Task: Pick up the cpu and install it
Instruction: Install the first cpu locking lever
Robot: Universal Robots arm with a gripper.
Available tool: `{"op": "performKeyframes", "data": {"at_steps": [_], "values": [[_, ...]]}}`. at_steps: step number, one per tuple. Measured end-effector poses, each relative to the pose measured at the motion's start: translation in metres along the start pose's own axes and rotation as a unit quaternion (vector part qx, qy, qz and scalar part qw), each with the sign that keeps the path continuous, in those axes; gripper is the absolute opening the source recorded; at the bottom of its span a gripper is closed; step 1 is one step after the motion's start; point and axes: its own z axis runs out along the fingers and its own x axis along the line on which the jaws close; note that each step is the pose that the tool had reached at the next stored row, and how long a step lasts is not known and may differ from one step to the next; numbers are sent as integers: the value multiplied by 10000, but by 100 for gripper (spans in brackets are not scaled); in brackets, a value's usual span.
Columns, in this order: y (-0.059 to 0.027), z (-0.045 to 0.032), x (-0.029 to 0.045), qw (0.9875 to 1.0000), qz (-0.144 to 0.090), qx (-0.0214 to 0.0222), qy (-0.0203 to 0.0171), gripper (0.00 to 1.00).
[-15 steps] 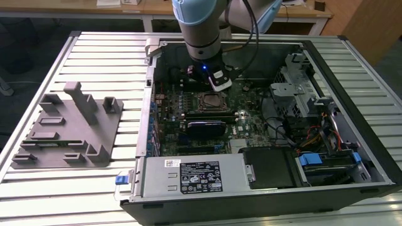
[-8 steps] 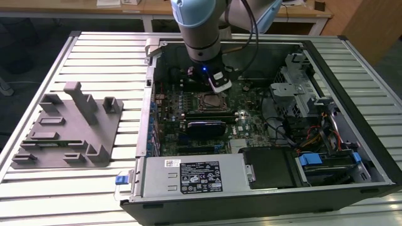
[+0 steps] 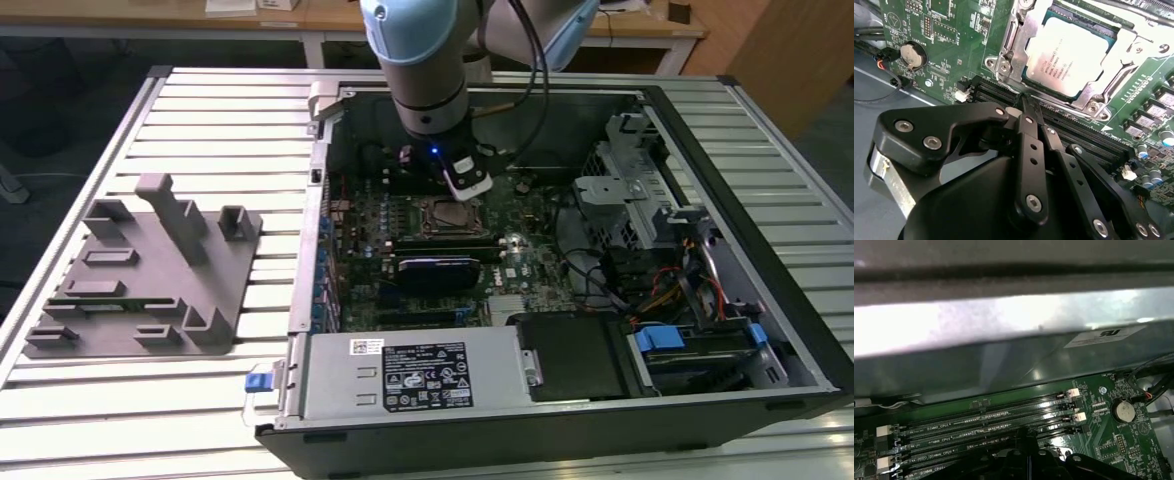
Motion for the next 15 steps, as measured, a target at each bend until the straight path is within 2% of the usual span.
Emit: {"op": "performKeyframes", "data": {"at_steps": [11,12,15], "values": [[-48,1,-8,10000,0,-5,1,11],[-56,-1,-10,10000,4,-18,4,11],[-73,-1,-15,9999,26,-110,18,11]]}}
